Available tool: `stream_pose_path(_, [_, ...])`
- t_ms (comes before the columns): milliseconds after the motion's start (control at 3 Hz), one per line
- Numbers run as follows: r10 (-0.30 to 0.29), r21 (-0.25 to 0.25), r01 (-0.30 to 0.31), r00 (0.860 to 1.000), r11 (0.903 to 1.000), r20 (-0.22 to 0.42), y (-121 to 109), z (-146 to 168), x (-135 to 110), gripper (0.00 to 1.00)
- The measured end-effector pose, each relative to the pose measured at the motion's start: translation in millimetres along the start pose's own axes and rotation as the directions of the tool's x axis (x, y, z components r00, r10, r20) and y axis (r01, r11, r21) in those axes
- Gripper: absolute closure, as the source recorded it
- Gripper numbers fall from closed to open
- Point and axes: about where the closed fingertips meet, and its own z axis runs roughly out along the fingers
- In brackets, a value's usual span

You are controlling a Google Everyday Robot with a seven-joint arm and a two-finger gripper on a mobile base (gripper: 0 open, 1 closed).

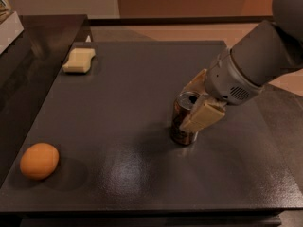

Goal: Move orange can near orange

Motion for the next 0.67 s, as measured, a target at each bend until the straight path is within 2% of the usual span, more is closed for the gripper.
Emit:
stream_pose_path(333, [-0.007, -0.012, 0.007, 1.0, 0.9999, 0.017, -0.2, 1.7, -6.0, 0.64])
stream_pose_path(667, [-0.037, -0.043, 0.039, 0.998, 0.9983, 0.044, 4.7, 9.9, -25.0, 0.87])
